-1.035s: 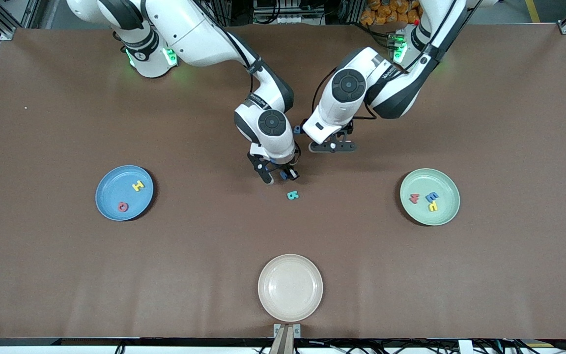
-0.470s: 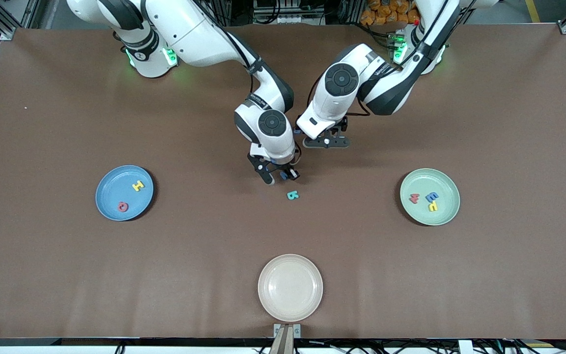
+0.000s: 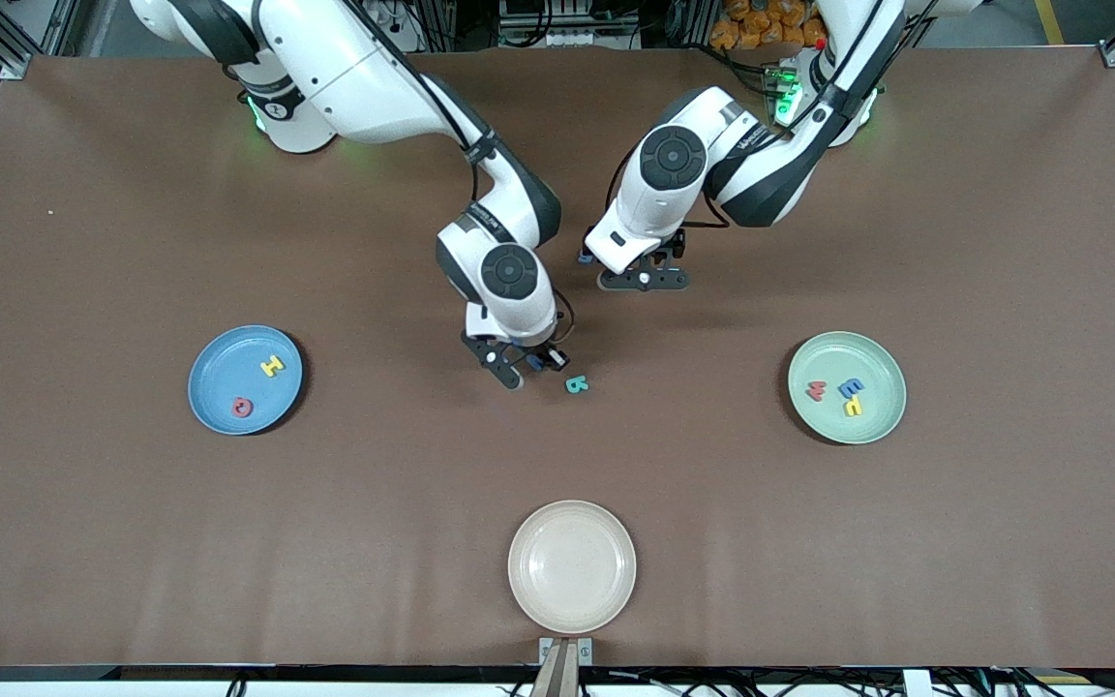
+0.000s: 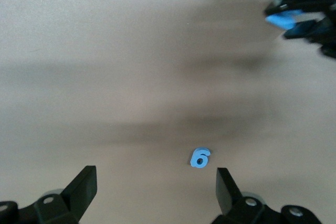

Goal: Sort uppercase to blue plate, lowercase to green plate
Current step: 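Carry the W to the blue plate while the left gripper reaches 6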

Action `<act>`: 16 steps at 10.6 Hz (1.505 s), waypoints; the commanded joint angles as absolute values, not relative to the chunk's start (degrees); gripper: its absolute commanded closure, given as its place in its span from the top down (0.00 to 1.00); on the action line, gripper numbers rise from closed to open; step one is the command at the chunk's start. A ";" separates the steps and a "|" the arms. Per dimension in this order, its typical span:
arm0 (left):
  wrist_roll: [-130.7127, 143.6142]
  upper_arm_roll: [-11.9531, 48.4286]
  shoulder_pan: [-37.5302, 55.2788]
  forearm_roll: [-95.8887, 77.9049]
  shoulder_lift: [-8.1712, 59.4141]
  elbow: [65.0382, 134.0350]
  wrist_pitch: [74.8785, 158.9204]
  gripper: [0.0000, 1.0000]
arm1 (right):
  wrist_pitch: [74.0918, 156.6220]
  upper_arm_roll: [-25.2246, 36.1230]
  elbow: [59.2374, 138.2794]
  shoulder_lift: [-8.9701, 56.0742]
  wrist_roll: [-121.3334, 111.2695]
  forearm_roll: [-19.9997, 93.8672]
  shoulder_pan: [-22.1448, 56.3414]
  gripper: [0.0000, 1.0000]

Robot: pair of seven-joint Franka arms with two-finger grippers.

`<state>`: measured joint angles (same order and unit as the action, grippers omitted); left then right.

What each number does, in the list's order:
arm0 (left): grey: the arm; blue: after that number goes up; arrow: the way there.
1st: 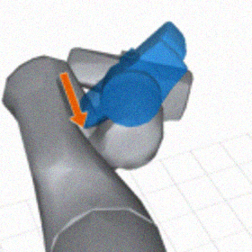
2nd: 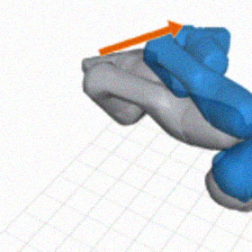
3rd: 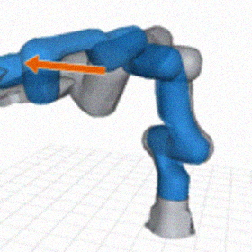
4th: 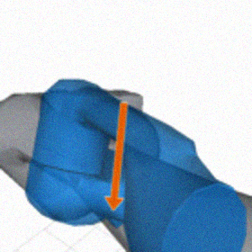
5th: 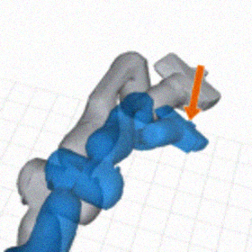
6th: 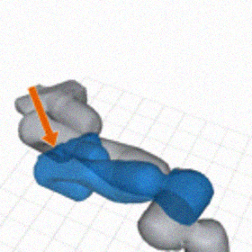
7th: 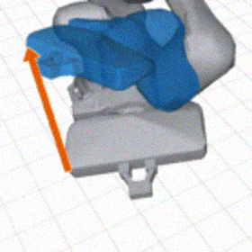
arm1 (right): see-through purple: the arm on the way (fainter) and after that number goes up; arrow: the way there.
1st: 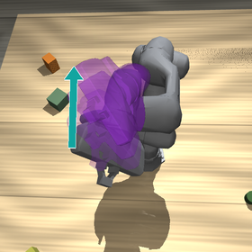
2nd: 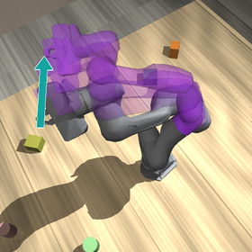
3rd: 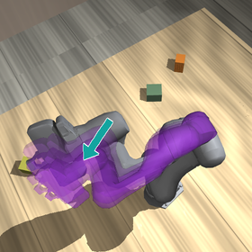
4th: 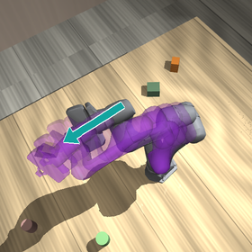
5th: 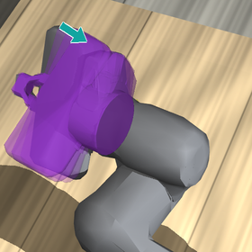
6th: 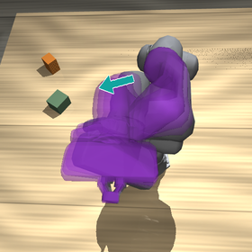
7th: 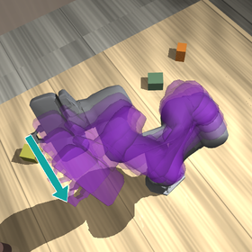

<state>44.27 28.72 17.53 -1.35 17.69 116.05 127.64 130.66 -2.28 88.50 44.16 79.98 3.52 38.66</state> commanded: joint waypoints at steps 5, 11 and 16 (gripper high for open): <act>50.71 30.06 22.75 0.09 18.89 121.46 138.15 1.00 | 120.24 -3.52 94.37 35.18 48.22 3.08 25.60 0.33; 52.46 30.15 27.15 14.91 24.86 121.55 142.72 0.99 | 113.82 1.82 102.82 25.32 17.46 -6.66 15.91 0.33; 57.74 30.15 27.60 24.52 29.70 121.29 144.32 0.90 | 120.73 10.19 109.05 25.75 -3.93 -6.68 10.57 0.33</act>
